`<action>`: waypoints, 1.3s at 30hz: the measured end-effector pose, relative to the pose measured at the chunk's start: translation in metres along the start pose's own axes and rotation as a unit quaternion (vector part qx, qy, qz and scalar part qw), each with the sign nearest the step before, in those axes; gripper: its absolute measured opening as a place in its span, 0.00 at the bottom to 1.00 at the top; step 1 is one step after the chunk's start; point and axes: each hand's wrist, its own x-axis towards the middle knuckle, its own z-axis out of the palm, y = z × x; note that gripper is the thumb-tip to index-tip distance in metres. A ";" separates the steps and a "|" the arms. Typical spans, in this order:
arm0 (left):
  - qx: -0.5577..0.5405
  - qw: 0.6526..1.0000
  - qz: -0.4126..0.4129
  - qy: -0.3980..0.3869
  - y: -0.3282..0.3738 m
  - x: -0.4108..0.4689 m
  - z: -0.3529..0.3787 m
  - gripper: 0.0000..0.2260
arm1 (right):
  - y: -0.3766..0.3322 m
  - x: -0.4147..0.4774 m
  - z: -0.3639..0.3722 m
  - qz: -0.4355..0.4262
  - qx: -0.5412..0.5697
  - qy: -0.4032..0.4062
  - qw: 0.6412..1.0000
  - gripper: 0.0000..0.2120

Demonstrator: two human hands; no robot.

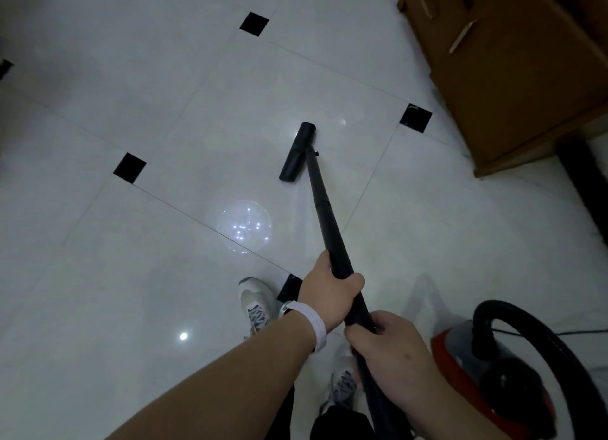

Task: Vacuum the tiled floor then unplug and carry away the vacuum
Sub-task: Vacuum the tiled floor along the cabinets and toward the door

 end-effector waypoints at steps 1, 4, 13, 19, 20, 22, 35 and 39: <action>0.005 1.000 0.000 -0.004 -0.002 -0.005 0.007 0.12 | 0.007 -0.004 -0.004 0.001 0.004 0.003 1.000 0.07; 0.011 1.000 -0.002 -0.016 -0.007 -0.019 0.027 0.11 | 0.025 -0.016 -0.018 0.009 0.011 0.003 1.000 0.07; 0.039 0.998 -0.004 -0.056 -0.026 -0.035 0.067 0.11 | 0.062 -0.034 -0.036 0.027 0.056 0.032 0.998 0.05; 0.021 0.999 -0.005 -0.043 -0.021 -0.031 0.054 0.15 | 0.052 -0.030 -0.031 0.015 0.048 0.021 0.998 0.05; 0.019 0.999 -0.003 -0.037 -0.020 -0.030 0.049 0.15 | 0.048 -0.029 -0.028 0.011 0.041 0.018 0.999 0.05; 0.015 1.000 0.002 -0.025 -0.018 -0.025 0.037 0.13 | 0.038 -0.025 -0.020 0.005 0.026 0.016 1.000 0.04; -0.022 0.999 -0.029 0.015 -0.008 0.020 -0.070 0.12 | -0.042 0.012 0.058 -0.011 -0.031 -0.007 0.999 0.07; -0.039 0.998 -0.039 0.021 -0.002 0.035 -0.106 0.12 | -0.071 0.022 0.085 -0.018 -0.062 -0.006 0.998 0.07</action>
